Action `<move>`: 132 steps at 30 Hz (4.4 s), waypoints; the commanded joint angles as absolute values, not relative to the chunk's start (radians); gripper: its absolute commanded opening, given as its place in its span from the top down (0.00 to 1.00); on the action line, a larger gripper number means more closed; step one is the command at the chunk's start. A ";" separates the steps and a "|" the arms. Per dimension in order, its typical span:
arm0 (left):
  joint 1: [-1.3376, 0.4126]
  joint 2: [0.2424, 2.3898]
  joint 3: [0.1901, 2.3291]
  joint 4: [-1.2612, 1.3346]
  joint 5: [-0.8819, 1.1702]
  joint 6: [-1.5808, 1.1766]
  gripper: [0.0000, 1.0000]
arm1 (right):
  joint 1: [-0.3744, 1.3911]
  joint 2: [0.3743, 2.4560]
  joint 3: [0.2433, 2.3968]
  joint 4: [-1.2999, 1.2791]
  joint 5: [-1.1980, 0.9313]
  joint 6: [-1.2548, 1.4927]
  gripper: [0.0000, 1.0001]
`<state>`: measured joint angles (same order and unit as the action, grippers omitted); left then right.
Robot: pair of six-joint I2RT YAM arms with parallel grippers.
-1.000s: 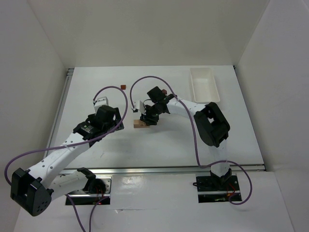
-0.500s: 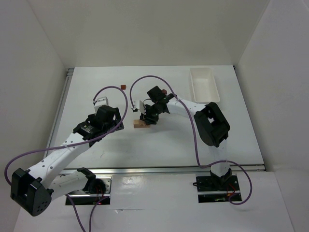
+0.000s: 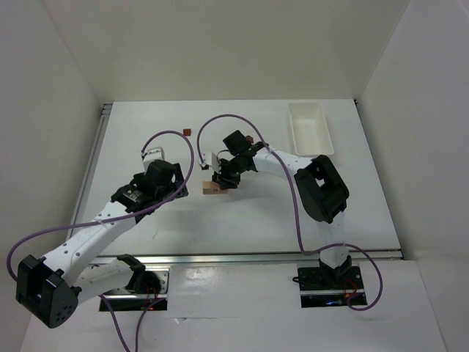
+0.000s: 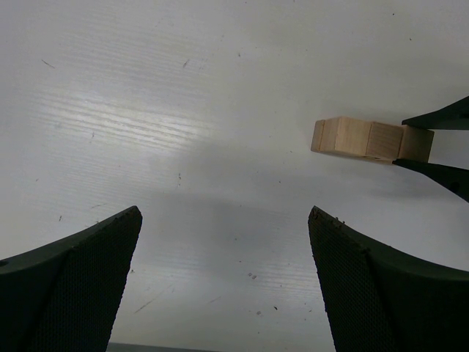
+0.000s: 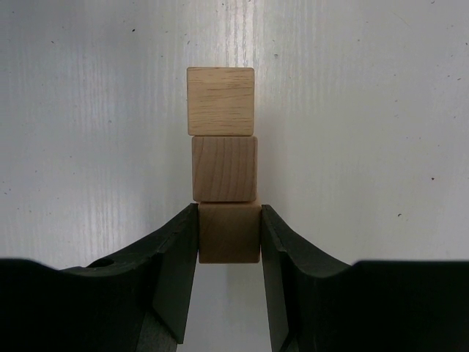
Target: Build the wood block tower
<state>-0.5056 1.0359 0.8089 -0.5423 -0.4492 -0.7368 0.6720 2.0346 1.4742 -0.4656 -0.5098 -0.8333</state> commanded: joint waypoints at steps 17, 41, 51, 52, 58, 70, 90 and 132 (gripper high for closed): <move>-0.509 1.034 0.802 -0.528 -0.442 -0.729 0.00 | 0.686 2.040 1.516 -0.477 -0.544 -0.839 0.56; -0.509 1.034 0.802 -0.518 -0.442 -0.720 0.00 | 0.686 2.011 1.525 -0.497 -0.517 -0.848 0.26; -0.509 1.034 0.821 -0.500 -0.433 -0.710 0.00 | 0.649 1.896 1.470 -0.476 -0.488 -0.877 0.14; -0.509 1.034 0.834 -0.500 -0.433 -0.710 0.00 | 0.649 1.885 1.460 -0.476 -0.497 -0.877 0.10; -0.509 1.054 0.874 -0.480 -0.413 -0.699 0.00 | 0.575 1.842 1.442 -0.465 -0.515 -0.887 0.00; -0.509 1.063 0.939 -0.469 -0.413 -0.699 0.00 | 0.295 1.766 1.339 -0.331 -0.594 -0.917 0.00; -0.509 1.195 1.035 -0.479 -0.434 -0.657 0.00 | 0.198 1.939 1.319 -0.160 -0.528 -0.919 0.00; -0.509 1.003 0.893 -0.489 -0.403 -0.744 0.00 | 0.412 1.798 1.425 -0.442 -0.644 -0.966 0.80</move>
